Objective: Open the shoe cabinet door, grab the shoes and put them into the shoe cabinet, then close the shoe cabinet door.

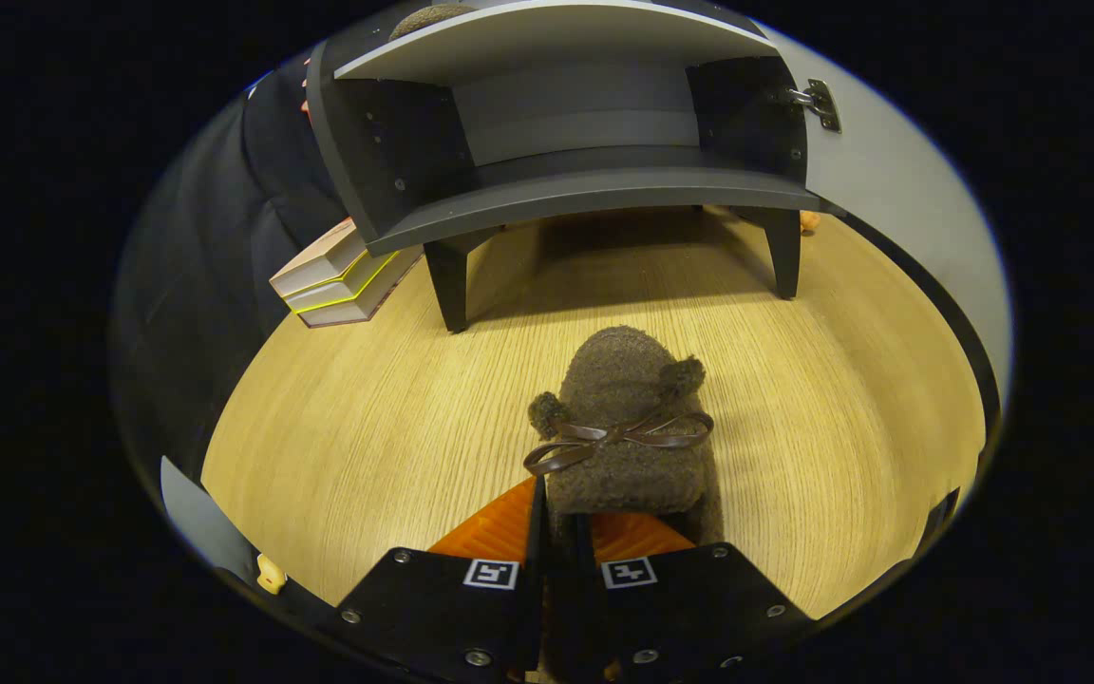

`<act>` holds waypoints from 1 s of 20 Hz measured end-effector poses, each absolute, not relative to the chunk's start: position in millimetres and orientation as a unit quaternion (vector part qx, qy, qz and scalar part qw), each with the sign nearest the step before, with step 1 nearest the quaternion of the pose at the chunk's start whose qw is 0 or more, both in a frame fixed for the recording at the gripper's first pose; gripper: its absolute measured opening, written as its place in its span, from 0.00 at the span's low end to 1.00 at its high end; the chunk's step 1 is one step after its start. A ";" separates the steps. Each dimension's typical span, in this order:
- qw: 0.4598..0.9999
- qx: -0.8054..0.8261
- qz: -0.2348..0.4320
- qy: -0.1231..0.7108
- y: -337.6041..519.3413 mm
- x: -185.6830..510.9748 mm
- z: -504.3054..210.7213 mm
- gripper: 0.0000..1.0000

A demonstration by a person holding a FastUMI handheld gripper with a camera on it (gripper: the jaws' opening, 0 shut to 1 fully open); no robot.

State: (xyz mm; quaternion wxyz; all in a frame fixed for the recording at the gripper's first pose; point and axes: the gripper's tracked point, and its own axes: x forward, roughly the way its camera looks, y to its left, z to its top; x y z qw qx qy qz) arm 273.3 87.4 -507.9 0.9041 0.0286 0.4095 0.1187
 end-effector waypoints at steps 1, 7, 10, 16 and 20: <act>0.903 0.029 0.117 0.412 87.3 273.6 -508.7 0.16; 0.908 0.015 0.119 0.402 80.1 267.8 -489.8 0.07; 0.911 0.018 0.126 0.392 76.5 257.3 -465.6 0.07; 0.927 0.008 0.132 0.350 67.3 244.7 -398.8 0.07; 0.938 0.005 0.134 0.320 65.8 242.7 -354.6 0.07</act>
